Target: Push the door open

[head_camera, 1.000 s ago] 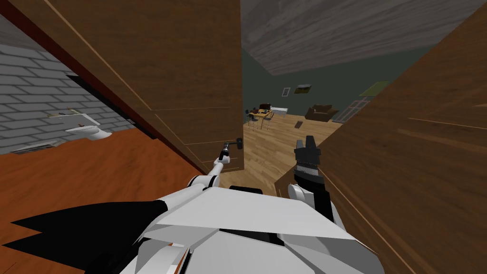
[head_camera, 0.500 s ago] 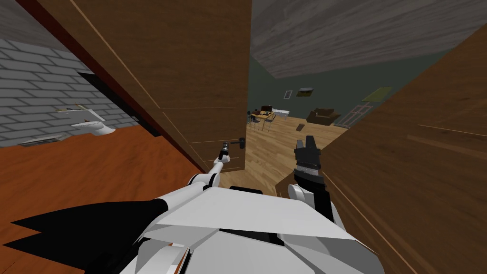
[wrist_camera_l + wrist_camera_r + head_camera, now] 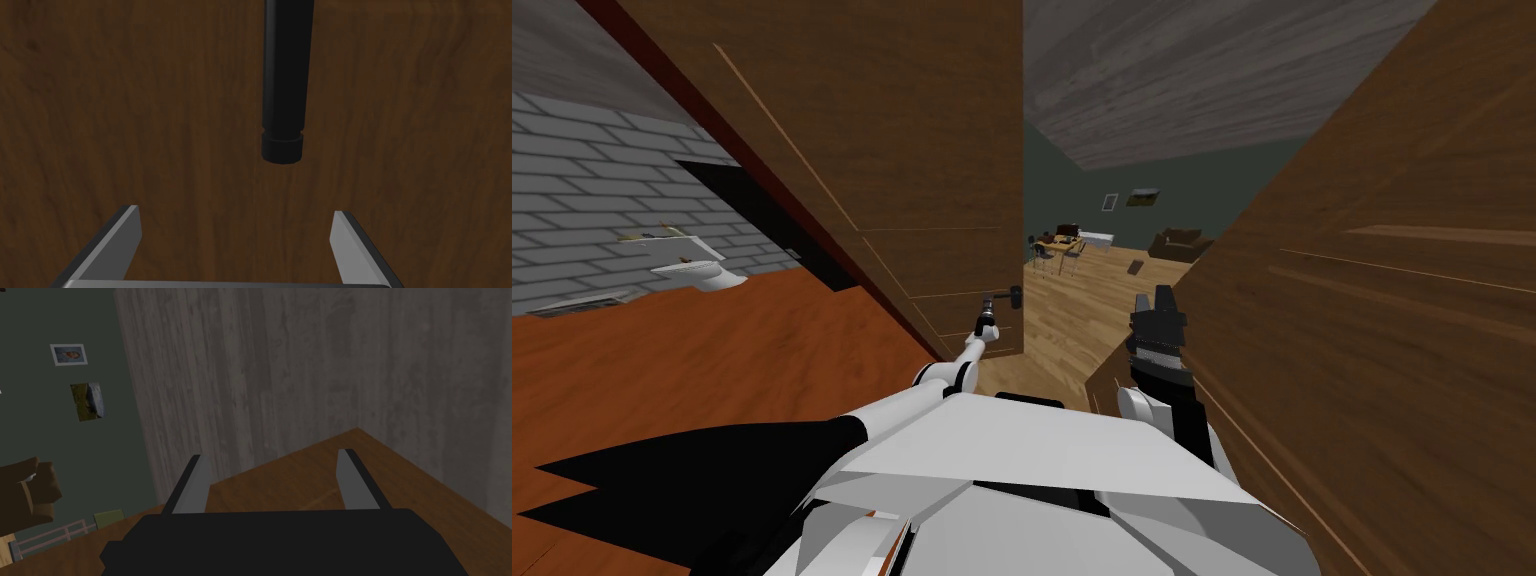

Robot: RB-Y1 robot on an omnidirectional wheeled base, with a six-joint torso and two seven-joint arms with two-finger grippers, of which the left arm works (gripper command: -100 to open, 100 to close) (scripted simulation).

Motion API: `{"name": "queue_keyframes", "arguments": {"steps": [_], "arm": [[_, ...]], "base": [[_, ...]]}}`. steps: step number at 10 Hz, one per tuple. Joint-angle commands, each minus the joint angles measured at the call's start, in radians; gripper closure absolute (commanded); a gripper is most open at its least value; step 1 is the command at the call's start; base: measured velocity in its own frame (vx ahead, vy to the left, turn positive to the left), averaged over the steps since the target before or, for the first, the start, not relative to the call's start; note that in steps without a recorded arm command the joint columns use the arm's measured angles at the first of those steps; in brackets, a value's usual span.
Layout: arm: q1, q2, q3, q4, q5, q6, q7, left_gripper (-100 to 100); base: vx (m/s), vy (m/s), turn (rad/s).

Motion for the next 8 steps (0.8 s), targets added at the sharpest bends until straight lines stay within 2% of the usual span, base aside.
{"name": "queue_keyframes", "arguments": {"steps": [1, 7, 8], "arm": [[-0.015, -0.013, 0.008, 0.021, 0.027, -0.017, -0.037, -100], [-0.055, -0.078, 0.031, 0.080, 0.114, -0.067, -0.147, -100], [-0.063, -0.096, 0.036, 0.092, 0.131, -0.078, -0.170, -100]], "base": [[-0.077, -0.052, -0.046], [-0.092, -0.064, -0.046], [-0.066, -0.096, -0.050]]}}
